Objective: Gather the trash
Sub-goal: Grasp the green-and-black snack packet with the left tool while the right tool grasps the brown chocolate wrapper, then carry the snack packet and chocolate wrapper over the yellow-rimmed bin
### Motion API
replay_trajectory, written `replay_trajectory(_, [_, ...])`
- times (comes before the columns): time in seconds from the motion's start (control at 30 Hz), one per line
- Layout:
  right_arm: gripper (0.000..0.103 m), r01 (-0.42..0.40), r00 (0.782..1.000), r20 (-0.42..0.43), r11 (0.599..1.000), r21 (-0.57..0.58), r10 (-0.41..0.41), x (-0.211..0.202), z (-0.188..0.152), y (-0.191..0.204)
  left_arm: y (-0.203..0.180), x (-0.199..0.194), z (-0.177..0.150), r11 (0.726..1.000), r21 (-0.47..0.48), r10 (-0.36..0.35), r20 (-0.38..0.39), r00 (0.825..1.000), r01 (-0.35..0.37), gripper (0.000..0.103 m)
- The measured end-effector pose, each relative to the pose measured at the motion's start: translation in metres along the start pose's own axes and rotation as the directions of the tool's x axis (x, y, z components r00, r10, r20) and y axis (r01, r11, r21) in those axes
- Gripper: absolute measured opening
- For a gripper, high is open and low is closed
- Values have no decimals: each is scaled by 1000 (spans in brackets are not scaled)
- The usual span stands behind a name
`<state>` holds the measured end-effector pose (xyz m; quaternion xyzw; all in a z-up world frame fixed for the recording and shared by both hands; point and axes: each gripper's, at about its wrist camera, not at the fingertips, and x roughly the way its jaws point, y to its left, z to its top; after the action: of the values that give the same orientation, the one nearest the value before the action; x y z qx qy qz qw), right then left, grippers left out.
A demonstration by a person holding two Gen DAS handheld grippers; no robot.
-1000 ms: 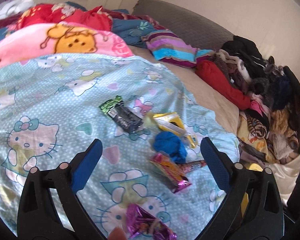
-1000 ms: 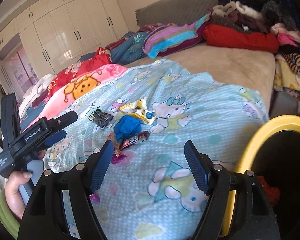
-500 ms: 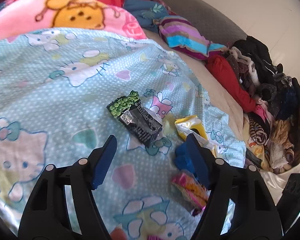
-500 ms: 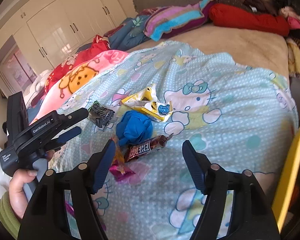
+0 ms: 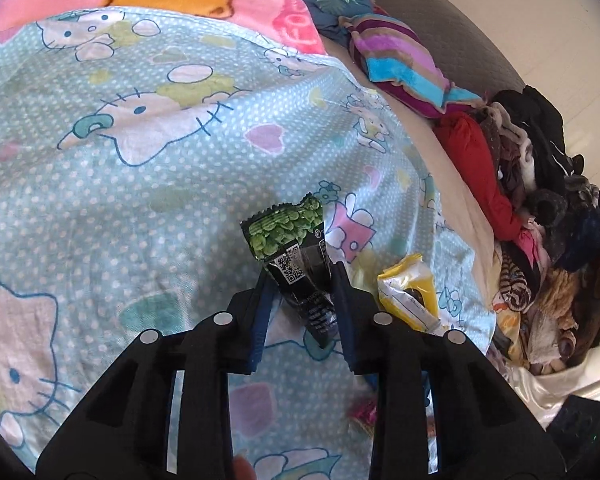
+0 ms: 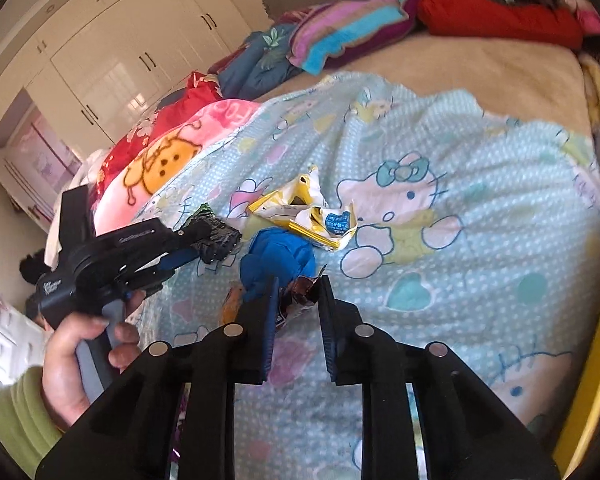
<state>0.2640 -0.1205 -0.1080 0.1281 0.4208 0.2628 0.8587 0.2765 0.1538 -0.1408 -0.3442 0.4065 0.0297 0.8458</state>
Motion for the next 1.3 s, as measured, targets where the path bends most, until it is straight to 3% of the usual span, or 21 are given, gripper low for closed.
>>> replay_trajectory(0.13, [19, 24, 999, 35, 1000, -4, -24, -18, -4, -1, -9, -8, -6, 1000, 24, -17, 12, 1000, 17, 15])
replay_trajectory(0.27, [18, 49, 996, 79, 999, -17, -47, -41, -5, -6, -24, -32, -13, 998, 55, -45, 53, 998, 42, 13])
replay_trajectory(0.53, [18, 63, 991, 119, 997, -36, -58, -82, -5, -12, -72, -85, -35, 977, 206, -77, 121, 990, 51, 13])
replay_trajectory(0.7, [18, 67, 988, 141, 997, -37, -61, -111, -6, -19, -97, -107, -50, 969, 233, -114, 141, 983, 79, 13])
replay_trajectory(0.93, [18, 78, 982, 174, 996, -50, -68, -152, -12, -33, -139, -122, -76, 948, 295, -167, 142, 976, 119, 13])
replay_trajectory(1.3, [18, 122, 969, 218, 993, 1, -119, -211, -25, -78, -198, -121, -122, 901, 394, -228, 75, 971, 181, 13])
